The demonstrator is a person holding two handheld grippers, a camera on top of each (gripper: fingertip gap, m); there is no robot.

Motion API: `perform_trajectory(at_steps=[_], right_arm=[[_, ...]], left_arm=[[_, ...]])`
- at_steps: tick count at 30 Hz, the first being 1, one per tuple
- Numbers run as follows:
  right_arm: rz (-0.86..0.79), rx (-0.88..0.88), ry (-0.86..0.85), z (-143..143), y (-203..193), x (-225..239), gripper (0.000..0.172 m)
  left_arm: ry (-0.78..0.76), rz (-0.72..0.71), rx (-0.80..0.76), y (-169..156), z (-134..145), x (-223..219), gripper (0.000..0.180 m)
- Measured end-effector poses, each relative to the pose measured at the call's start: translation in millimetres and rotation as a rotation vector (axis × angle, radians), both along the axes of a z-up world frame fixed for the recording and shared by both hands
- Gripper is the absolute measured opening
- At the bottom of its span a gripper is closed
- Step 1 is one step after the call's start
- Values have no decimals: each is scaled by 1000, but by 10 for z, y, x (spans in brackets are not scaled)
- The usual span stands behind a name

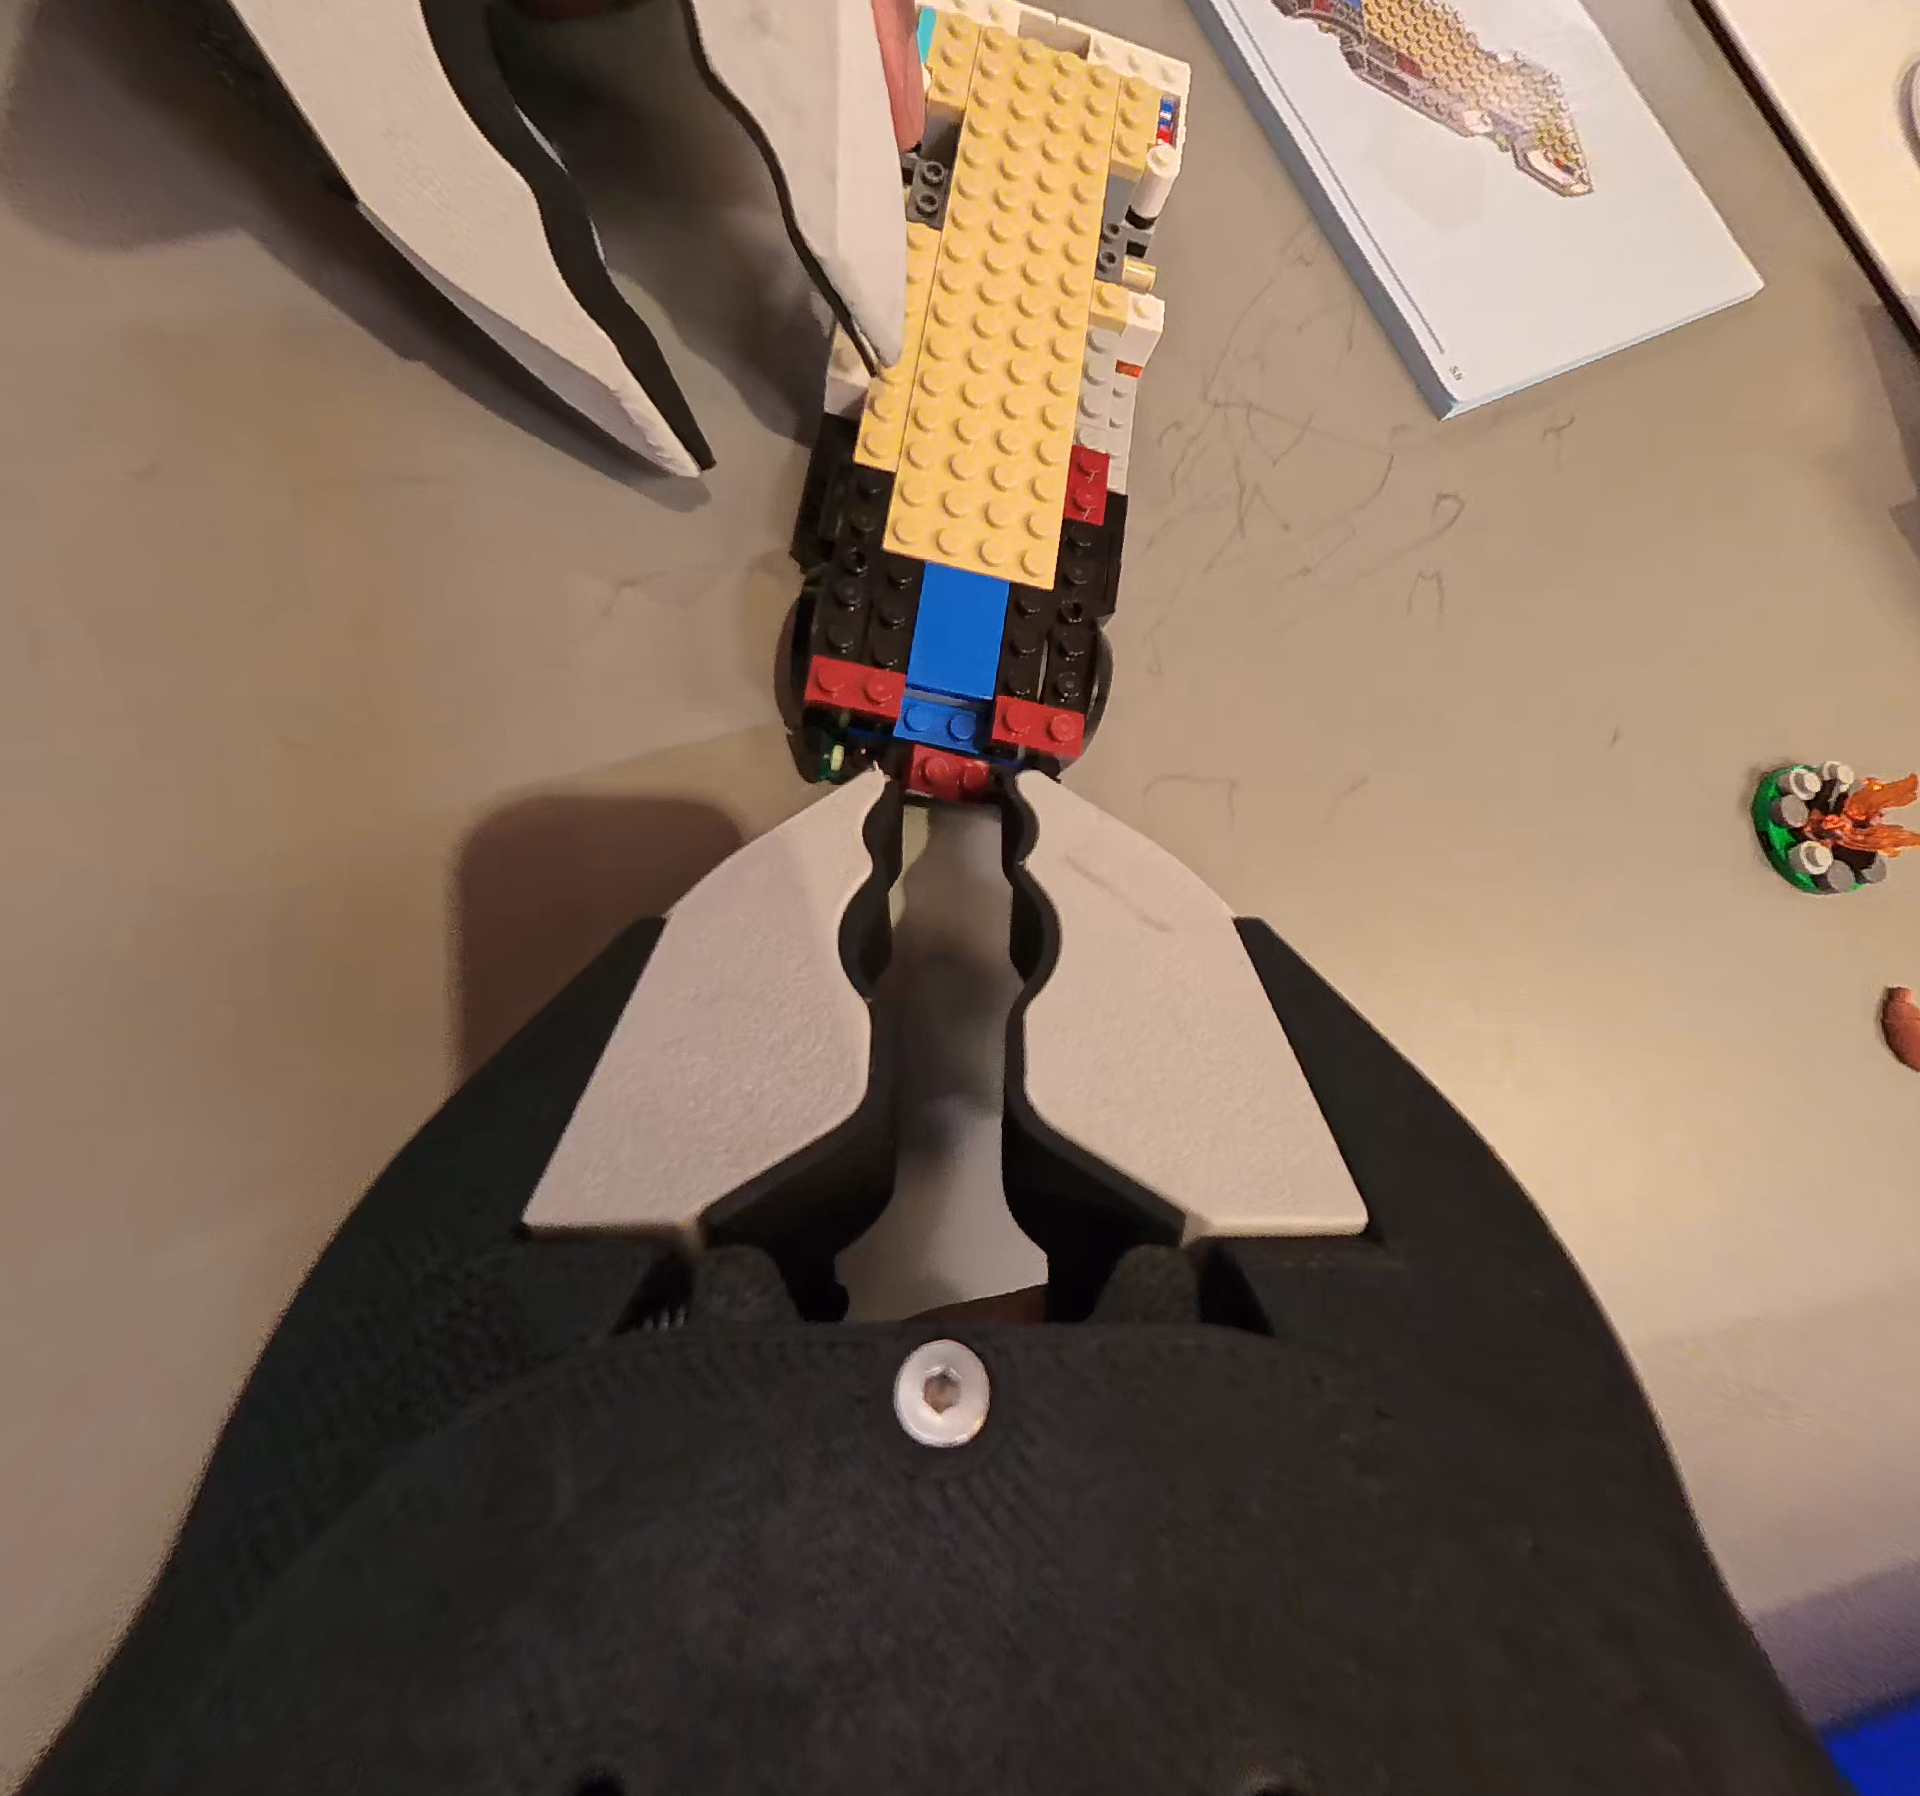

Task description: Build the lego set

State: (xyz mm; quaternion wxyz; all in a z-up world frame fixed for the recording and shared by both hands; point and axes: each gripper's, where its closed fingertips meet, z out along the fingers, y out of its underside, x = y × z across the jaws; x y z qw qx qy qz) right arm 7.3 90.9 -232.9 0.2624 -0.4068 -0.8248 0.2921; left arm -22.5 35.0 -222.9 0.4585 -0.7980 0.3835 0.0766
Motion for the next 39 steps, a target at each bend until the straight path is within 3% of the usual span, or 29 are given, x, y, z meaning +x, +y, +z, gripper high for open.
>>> perform_trajectory(at_steps=[23, 32, 39], right_arm=[[26, 3, 11, 5, -33, 9, 21], [-107, -90, -91, -1, 253, 437, 27], [-220, -217, -157, -94, 96, 513, 29]], left_arm=[[15, -4, 6, -3, 21, 20, 34], [26, 9, 14, -3, 39, -18, 34], [14, 7, 16, 17, 31, 5, 34]])
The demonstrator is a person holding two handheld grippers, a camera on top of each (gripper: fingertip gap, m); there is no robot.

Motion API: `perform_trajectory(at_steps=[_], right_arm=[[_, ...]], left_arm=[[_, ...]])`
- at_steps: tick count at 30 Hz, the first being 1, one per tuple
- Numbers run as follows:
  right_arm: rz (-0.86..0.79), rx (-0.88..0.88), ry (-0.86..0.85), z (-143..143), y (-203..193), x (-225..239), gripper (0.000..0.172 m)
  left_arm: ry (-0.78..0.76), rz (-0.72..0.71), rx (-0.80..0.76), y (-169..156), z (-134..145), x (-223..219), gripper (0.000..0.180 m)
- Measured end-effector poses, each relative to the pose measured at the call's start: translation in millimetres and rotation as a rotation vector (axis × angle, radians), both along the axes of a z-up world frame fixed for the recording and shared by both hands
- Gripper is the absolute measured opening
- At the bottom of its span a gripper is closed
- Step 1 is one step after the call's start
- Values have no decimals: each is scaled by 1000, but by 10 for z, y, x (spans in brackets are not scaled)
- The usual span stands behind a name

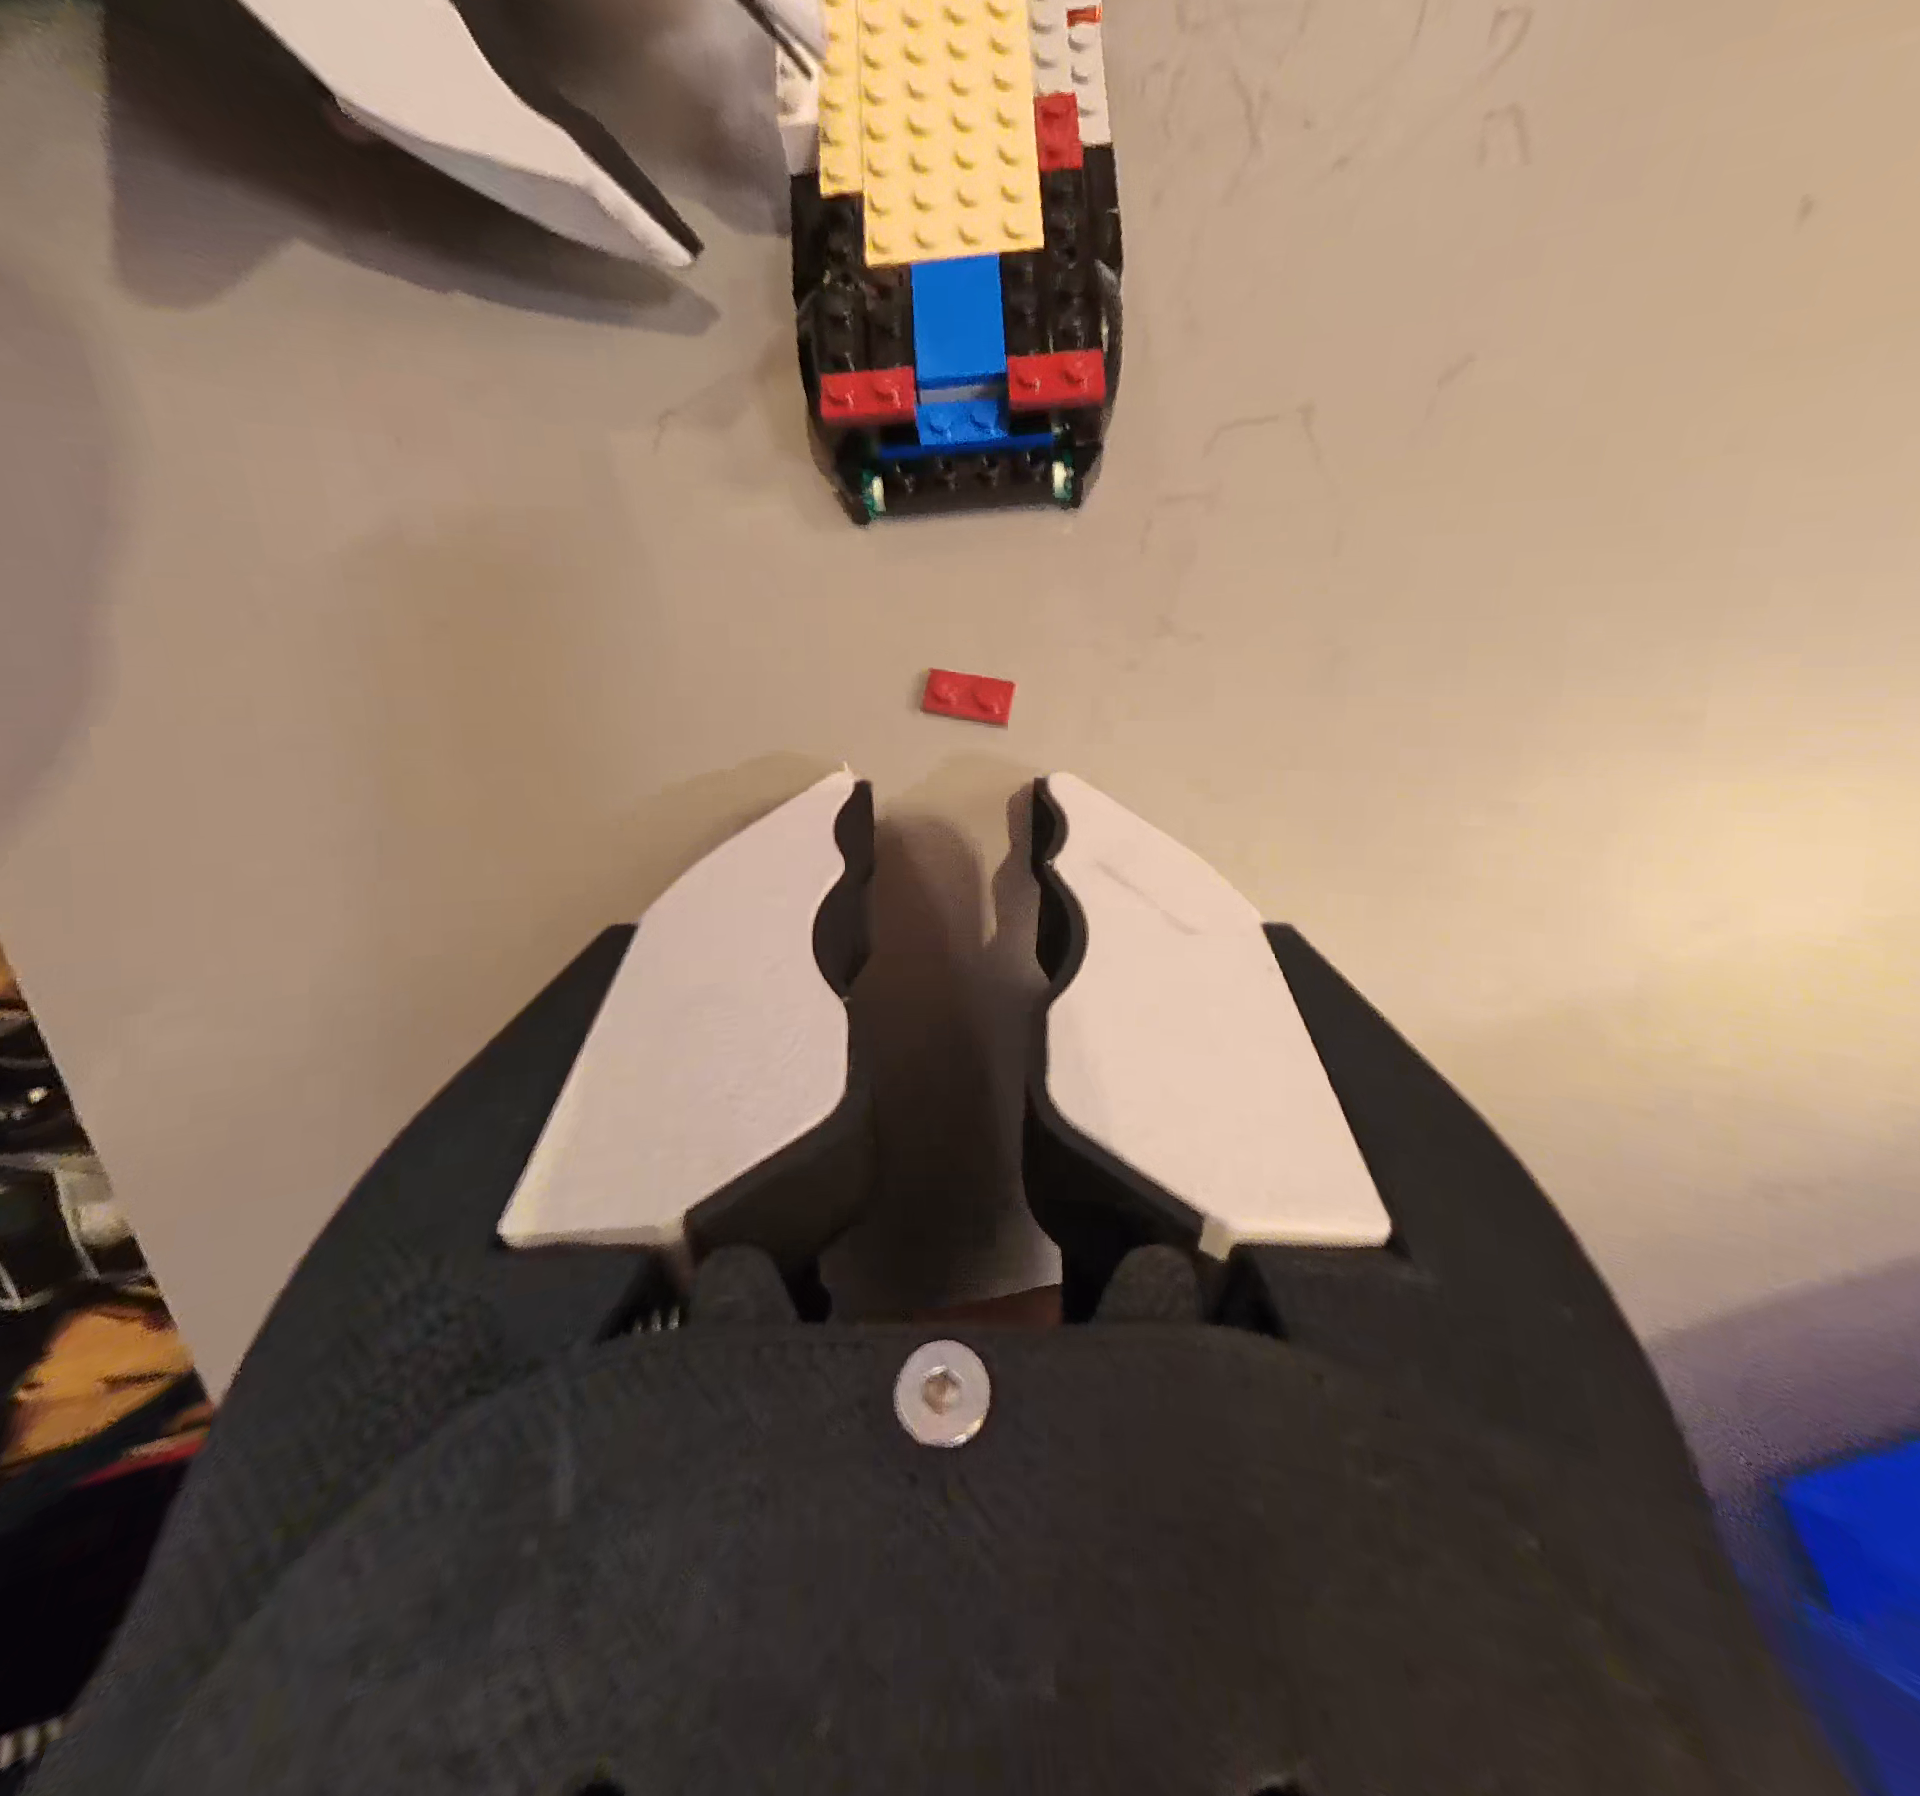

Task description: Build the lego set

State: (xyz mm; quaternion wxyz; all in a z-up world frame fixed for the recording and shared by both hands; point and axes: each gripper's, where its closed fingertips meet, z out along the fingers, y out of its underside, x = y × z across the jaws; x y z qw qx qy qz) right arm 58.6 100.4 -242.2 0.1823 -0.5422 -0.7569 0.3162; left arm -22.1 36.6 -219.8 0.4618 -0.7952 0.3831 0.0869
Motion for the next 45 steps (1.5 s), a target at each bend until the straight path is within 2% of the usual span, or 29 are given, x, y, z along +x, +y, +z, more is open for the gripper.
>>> perform_trajectory(at_steps=[5, 10, 20, 36, 45], right_arm=[[-29, 45, 6, -8, -47, -147, 28], [-21, 60, 10, -9, -79, -203, 16], [-29, -27, 157, 240, -123, -490, 16], [14, -12, 103, 120, -199, -551, 16], [13, 18, 103, 133, -137, -483, 25]], left_arm=[[11, 4, 6, 4, 12, 4, 33], [18, 5, 16, 1, 42, 2, 33], [25, 2, 21, -5, 56, 2, 33], [30, -3, 24, -13, 68, 11, 33], [39, -2, 22, -15, 64, 9, 33]])
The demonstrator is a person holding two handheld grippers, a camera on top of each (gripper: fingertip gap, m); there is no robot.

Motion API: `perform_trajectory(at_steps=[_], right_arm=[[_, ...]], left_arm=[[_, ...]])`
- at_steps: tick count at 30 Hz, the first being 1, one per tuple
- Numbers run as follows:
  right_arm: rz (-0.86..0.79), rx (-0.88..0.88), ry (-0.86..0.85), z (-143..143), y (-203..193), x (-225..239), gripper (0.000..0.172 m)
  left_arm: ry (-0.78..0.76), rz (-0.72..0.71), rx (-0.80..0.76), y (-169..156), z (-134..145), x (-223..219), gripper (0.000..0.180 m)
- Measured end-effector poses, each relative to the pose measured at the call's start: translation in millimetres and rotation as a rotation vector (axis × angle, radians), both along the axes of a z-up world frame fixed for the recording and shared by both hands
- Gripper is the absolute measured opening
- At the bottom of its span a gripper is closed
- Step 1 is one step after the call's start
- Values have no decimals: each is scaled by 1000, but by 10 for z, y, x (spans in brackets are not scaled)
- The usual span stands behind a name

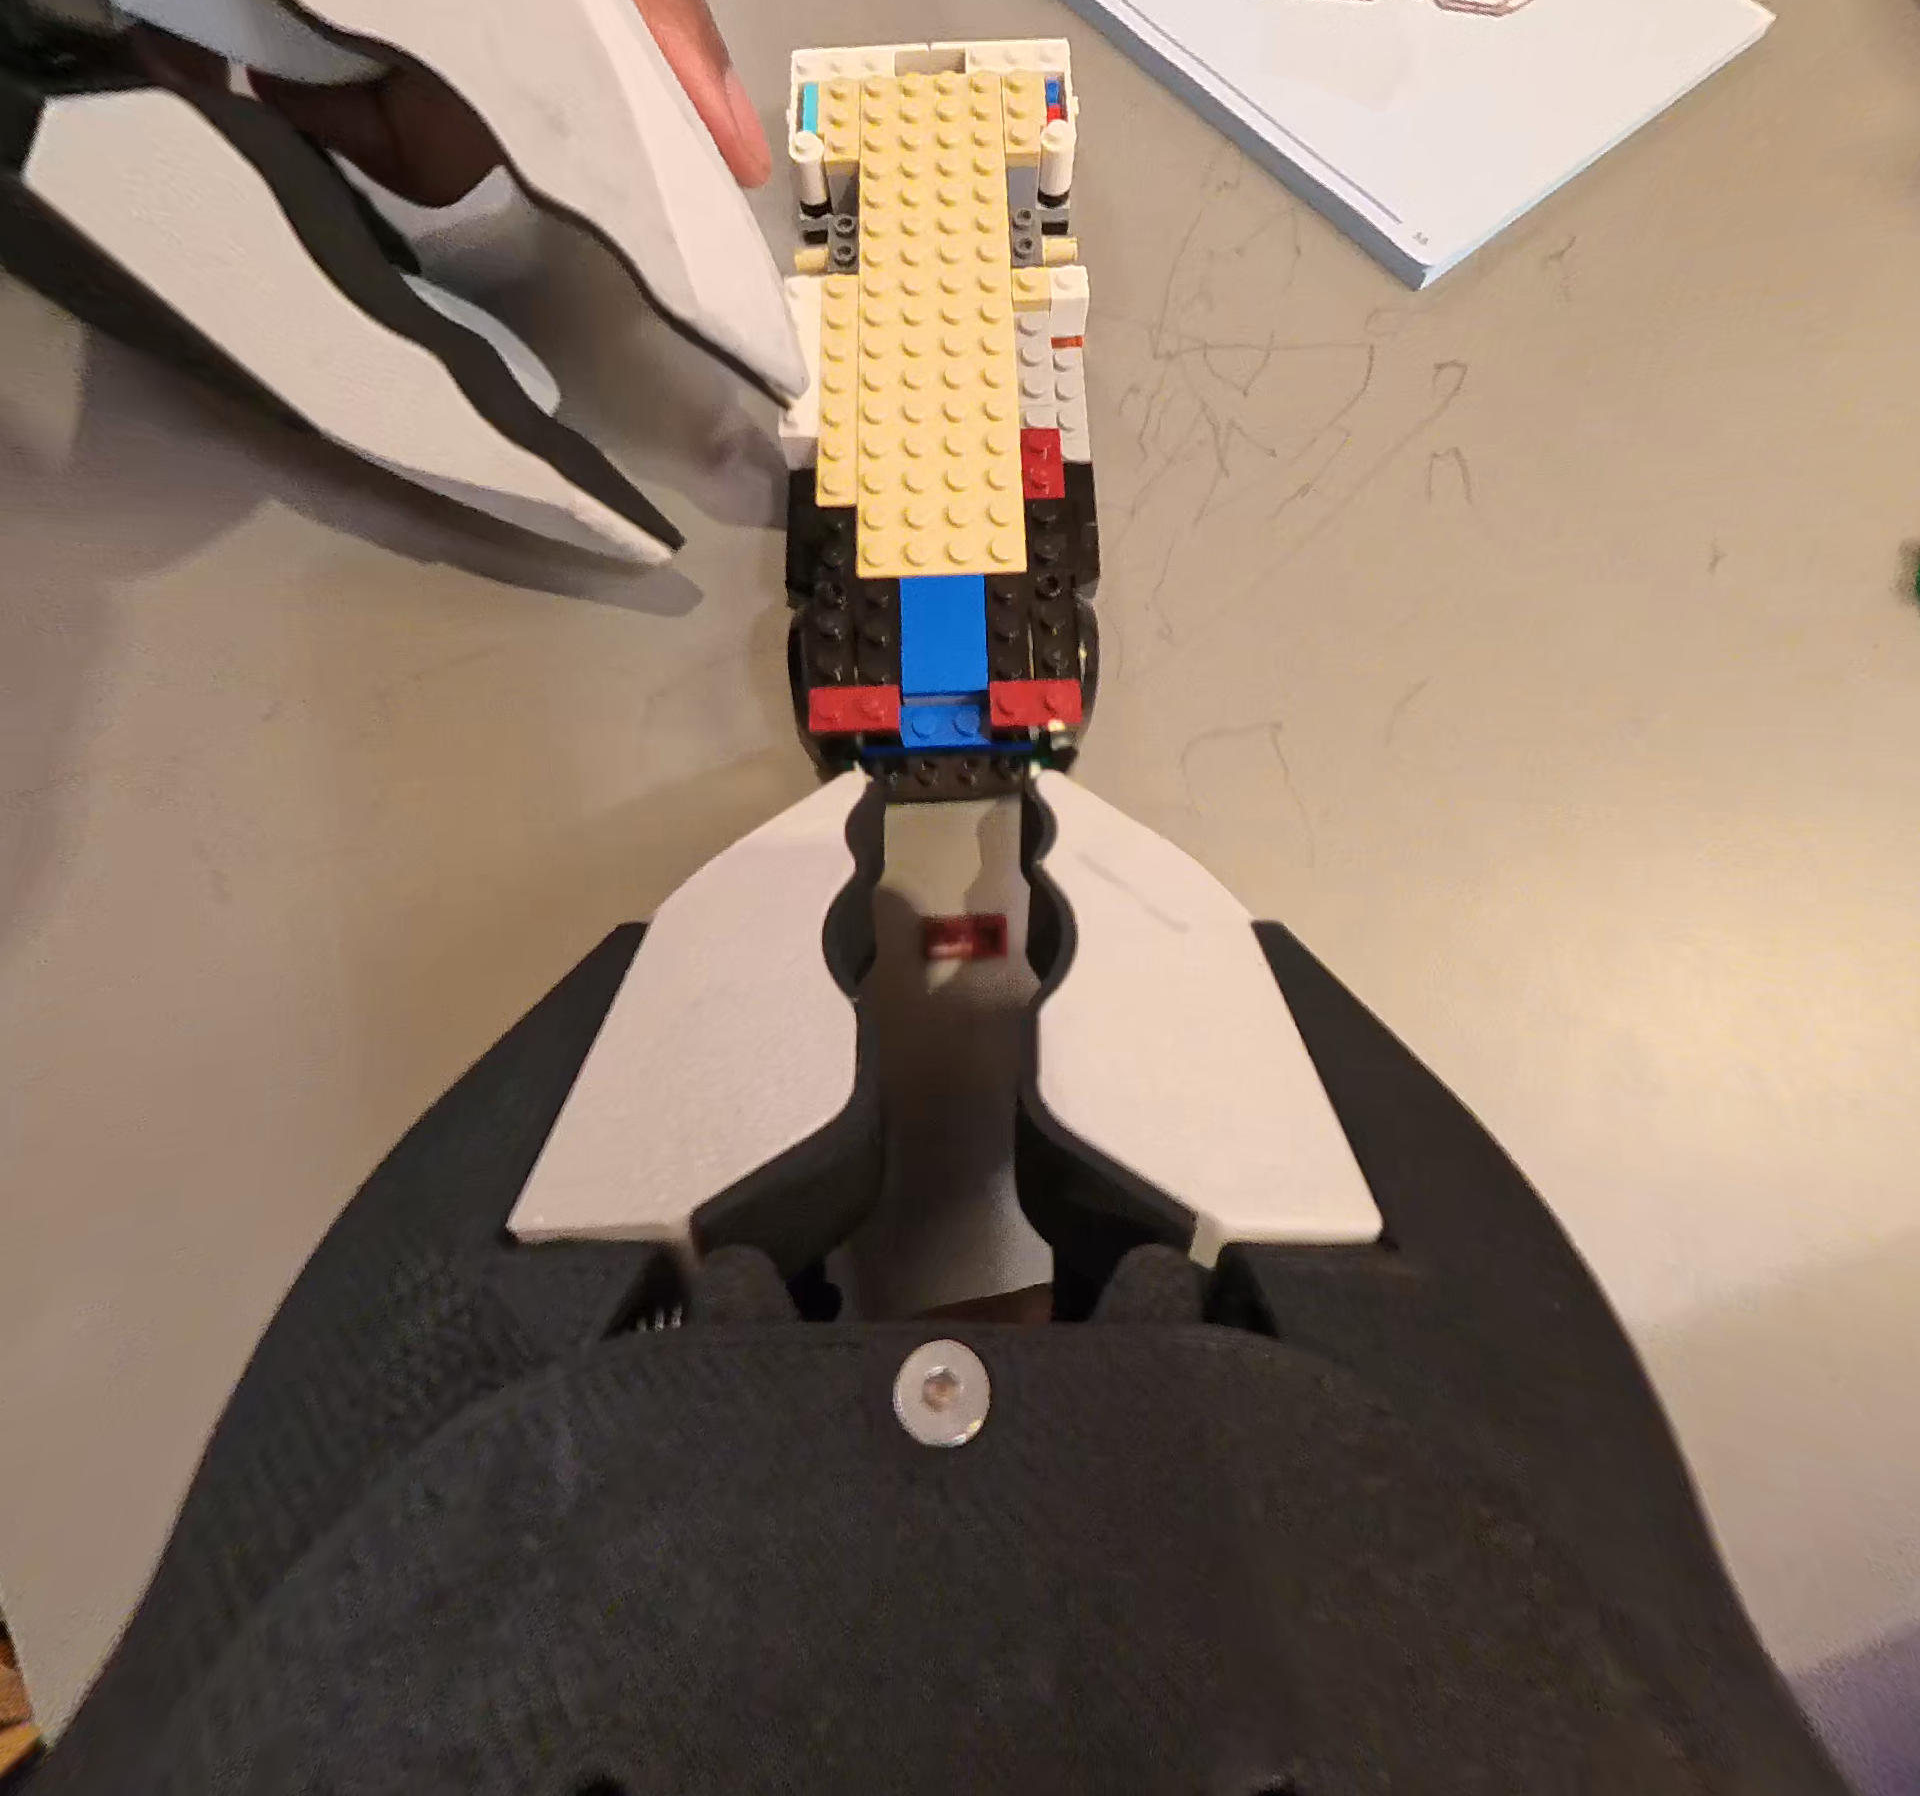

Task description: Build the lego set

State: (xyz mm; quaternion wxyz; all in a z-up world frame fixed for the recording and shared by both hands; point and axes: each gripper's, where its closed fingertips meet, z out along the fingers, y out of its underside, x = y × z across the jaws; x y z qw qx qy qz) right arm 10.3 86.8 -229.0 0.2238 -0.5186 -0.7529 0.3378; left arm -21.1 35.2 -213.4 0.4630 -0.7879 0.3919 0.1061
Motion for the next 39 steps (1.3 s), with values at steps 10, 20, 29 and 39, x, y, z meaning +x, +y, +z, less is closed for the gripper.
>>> perform_trajectory(at_steps=[10, 20, 29, 39], right_arm=[[-42, 8, -85, -134, 140, 265, 29], [-19, 58, -17, -11, 38, 86, 16], [13, 75, 47, 32, -16, -57, 23], [-8, 119, -44, -35, 241, 356, 26]], left_arm=[[1, -6, -1, 7, -10, 26, 32], [8, 1, 3, 8, 4, 11, 32], [13, 1, 6, 2, 13, 7, 32], [11, 4, 9, 2, 20, -1, 32]])
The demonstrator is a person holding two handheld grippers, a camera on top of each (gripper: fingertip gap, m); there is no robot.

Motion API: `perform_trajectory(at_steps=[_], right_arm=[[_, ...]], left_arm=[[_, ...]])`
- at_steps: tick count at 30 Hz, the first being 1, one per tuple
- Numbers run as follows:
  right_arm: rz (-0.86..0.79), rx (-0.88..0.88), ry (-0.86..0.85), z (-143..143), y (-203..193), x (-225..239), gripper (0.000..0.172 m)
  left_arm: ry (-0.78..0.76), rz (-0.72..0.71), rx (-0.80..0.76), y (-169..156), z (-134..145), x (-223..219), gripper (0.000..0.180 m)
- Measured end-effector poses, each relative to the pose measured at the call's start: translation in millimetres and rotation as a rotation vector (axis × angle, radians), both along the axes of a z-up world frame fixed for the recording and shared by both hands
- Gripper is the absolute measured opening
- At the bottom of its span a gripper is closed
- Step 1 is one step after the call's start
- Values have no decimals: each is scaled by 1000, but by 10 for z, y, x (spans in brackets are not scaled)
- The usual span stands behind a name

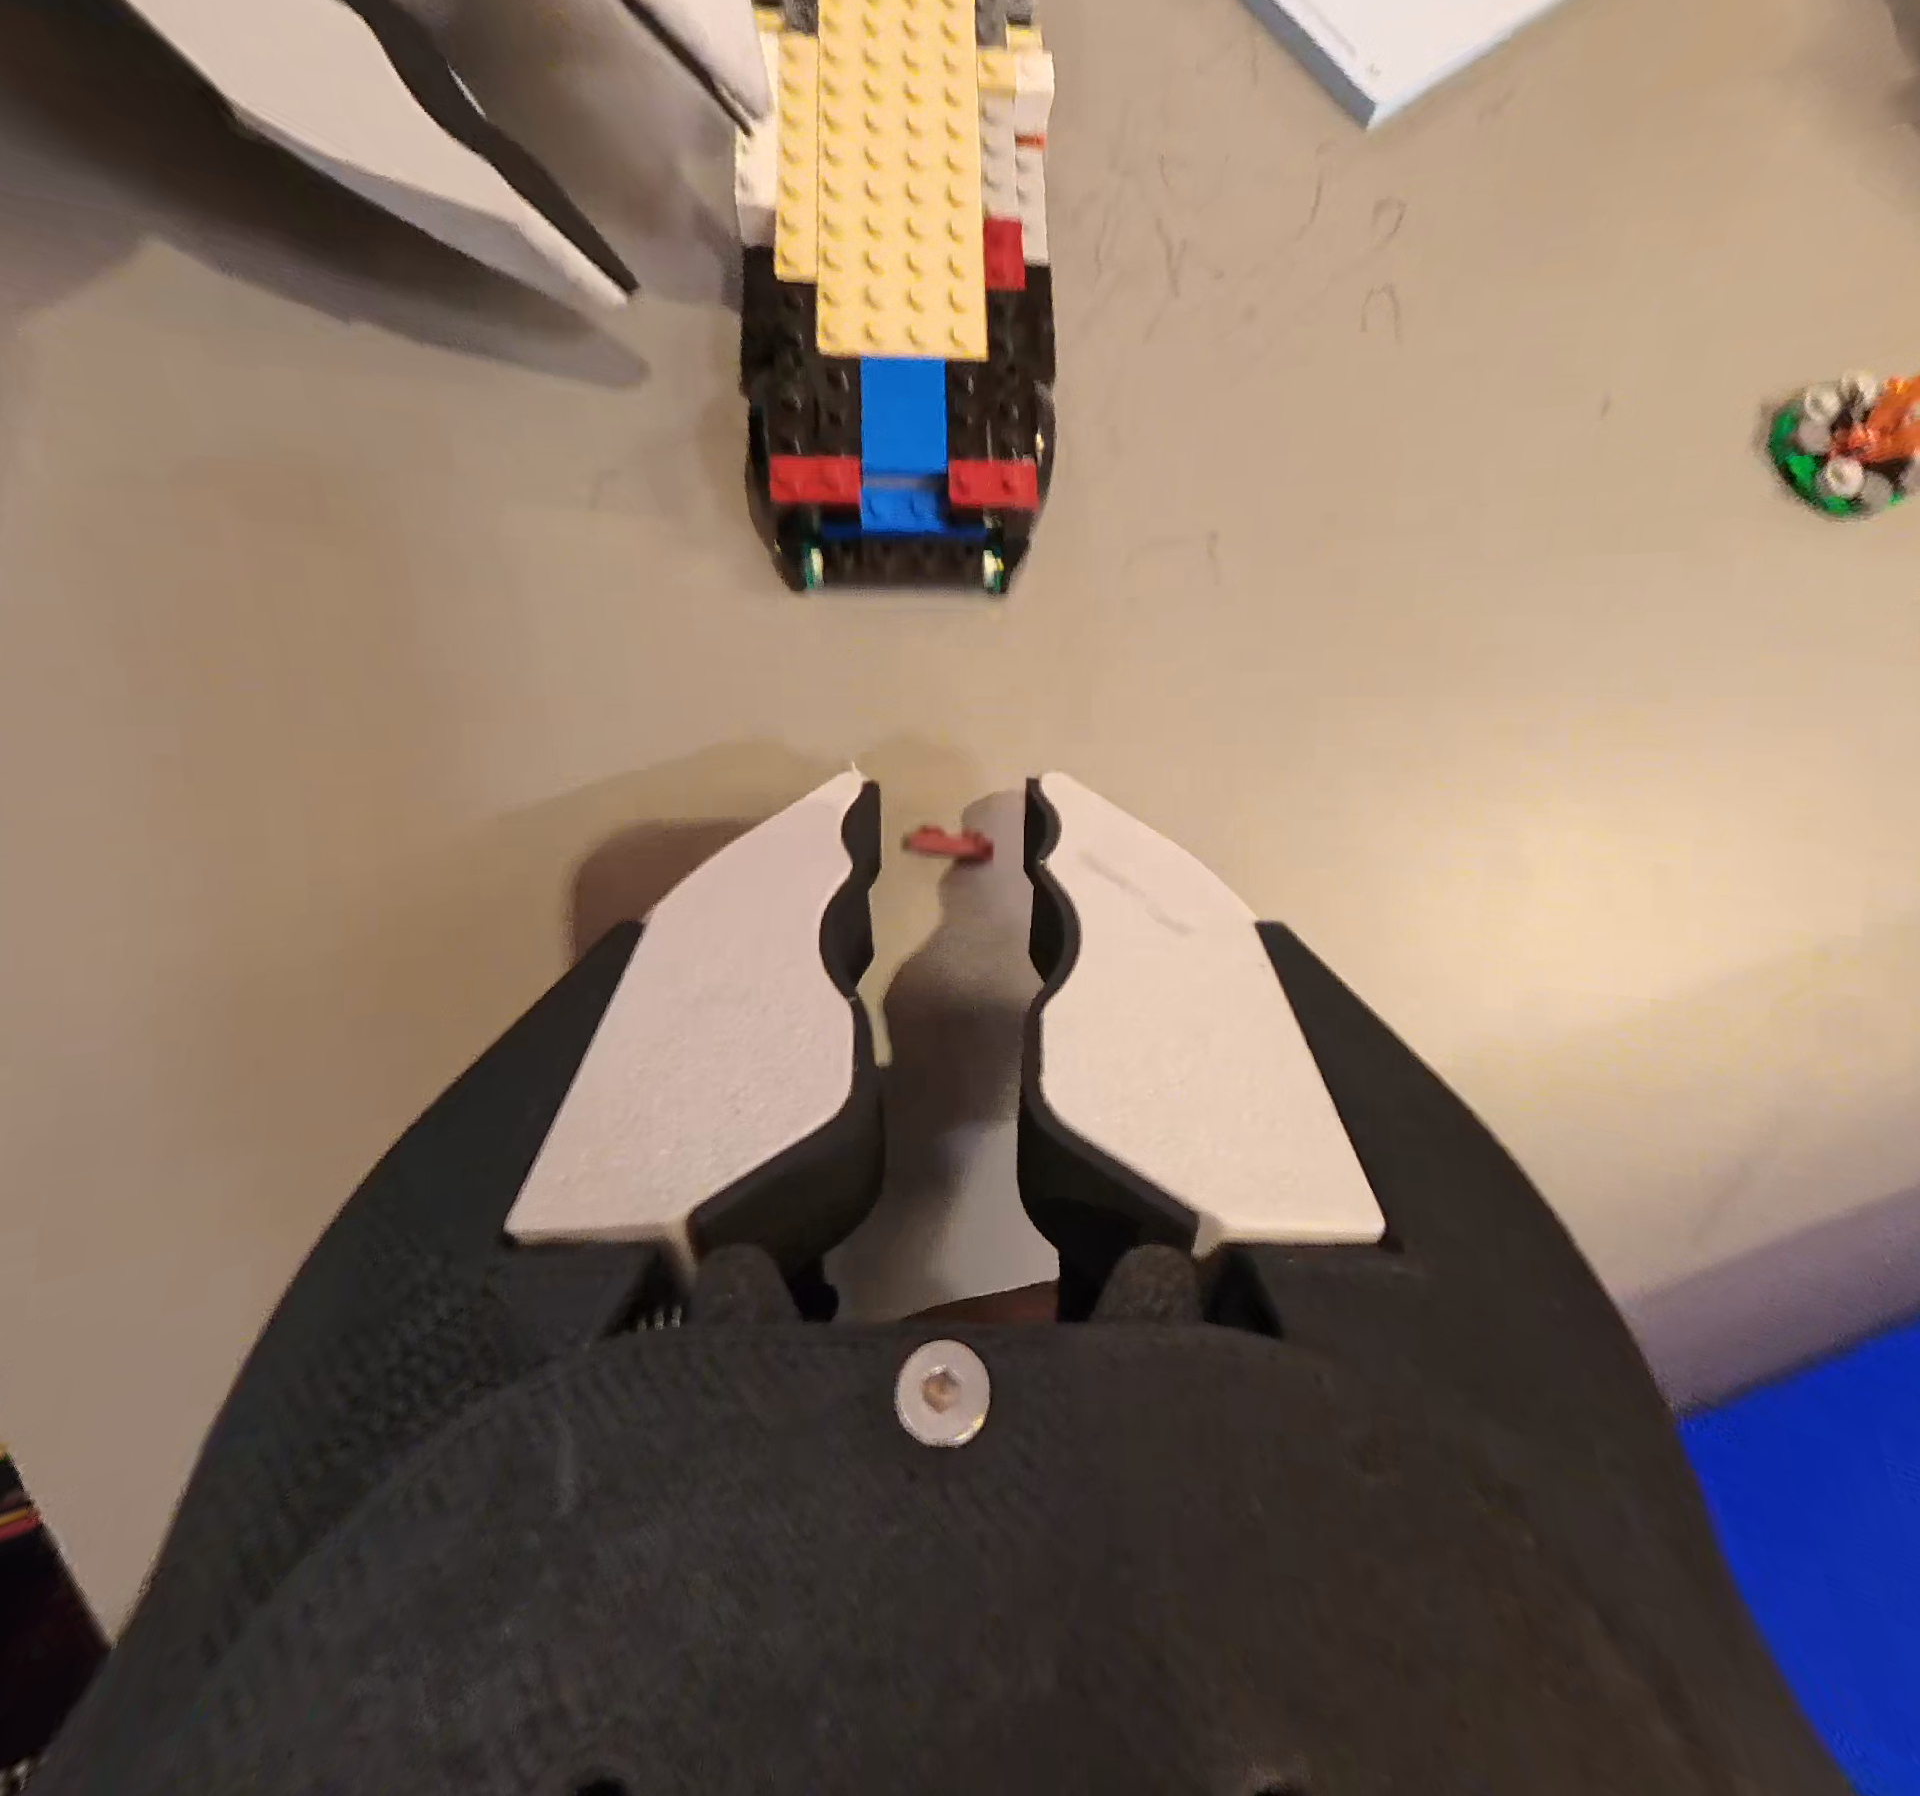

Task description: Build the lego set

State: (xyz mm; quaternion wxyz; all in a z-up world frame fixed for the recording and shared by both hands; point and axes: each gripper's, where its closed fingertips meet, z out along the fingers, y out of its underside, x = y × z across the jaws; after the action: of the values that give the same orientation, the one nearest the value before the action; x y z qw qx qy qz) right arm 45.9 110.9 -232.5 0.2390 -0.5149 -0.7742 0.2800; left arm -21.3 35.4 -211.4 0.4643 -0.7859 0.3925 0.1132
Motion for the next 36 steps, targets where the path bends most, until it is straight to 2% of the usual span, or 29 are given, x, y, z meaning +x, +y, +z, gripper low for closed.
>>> perform_trajectory(at_steps=[6, 13, 21, 28, 31, 36], right_arm=[[-49, -8, 9, -24, 77, 113, 26], [69, 42, 67, 25, -86, 87, 21], [53, -62, -37, -44, -99, 143, 21], [63, -48, -79, -93, -68, 214, 25], [112, -23, -44, -59, -33, 166, 26], [286, 22, -16, -20, -4, 126, 33]], left_arm=[[-2, 1, -3, 8, -14, 6, 32], [3, 5, -3, 13, -19, 3, 32], [6, 2, -4, 7, -18, 4, 31], [4, 5, -2, 8, -10, -5, 31], [-3, 1, -3, 6, -9, 2, 31], [-31, -40, -20, -26, -15, 35, 37]])
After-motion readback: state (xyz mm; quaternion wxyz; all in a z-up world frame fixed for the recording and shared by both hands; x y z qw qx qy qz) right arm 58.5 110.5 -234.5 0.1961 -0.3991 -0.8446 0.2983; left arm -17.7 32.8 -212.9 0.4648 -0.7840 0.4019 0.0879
